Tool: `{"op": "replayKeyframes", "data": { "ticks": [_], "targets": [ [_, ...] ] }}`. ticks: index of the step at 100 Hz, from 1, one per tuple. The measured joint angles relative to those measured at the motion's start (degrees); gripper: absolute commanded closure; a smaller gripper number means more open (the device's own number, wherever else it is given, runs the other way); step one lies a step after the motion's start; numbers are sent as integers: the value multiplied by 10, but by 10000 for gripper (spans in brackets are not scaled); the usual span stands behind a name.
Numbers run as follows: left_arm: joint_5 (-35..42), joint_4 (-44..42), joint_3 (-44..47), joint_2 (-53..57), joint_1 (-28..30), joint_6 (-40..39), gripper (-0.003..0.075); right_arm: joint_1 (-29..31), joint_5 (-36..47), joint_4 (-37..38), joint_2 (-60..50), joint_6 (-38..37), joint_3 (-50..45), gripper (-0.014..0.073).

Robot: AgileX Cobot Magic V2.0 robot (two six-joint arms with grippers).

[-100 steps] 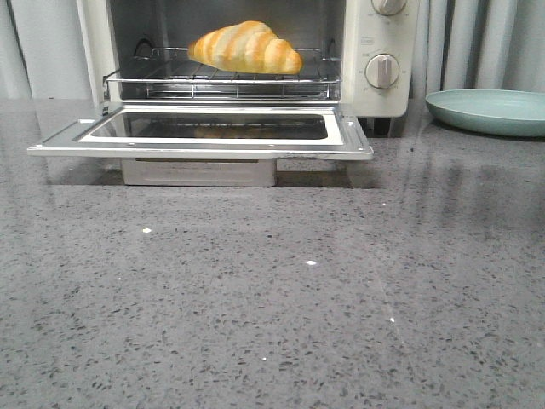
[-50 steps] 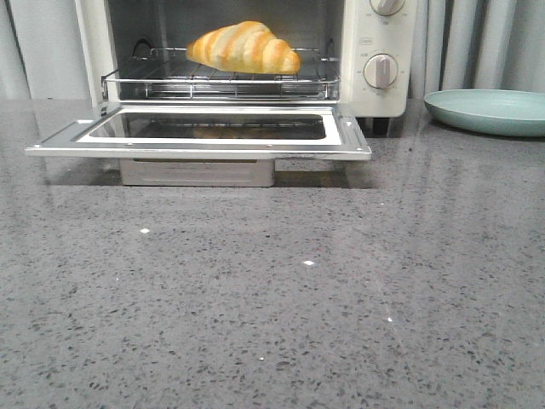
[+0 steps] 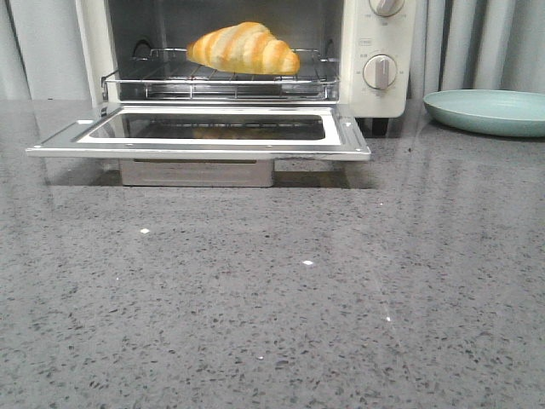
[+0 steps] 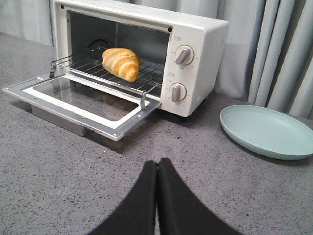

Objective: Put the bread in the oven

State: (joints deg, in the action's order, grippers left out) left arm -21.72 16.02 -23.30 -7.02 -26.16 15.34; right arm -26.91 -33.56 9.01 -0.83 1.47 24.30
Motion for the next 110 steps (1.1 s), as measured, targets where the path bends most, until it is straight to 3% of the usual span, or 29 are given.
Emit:
{"op": "replayKeyframes", "data": {
  "ticks": [25, 40, 54, 67, 76, 87, 96, 110],
  "targets": [
    [0, -1, 1, 0, 1, 0, 741, 0, 0, 0, 0, 0, 0, 646],
    [17, -55, 19, 3, 11, 2, 741, 0, 0, 0, 0, -1, 0, 646],
    [108, -97, 94, 21, 77, 0, 741, 0, 0, 0, 0, -1, 0, 646],
    [158, -120, 191, 49, 159, -52, 741, 0, 0, 0, 0, -1, 0, 646],
    [149, -137, 234, 69, 201, -70, 741, 0, 0, 0, 0, -1, 0, 646],
    [78, -140, 234, 71, 235, -76, 741, 0, 0, 0, 0, -1, 0, 646],
    [34, -140, 234, 71, 251, -77, 741, 0, 0, 0, 0, -1, 0, 646],
    [28, -140, 234, 71, 260, -77, 741, 0, 0, 0, 0, -1, 0, 646]
  ]
}}
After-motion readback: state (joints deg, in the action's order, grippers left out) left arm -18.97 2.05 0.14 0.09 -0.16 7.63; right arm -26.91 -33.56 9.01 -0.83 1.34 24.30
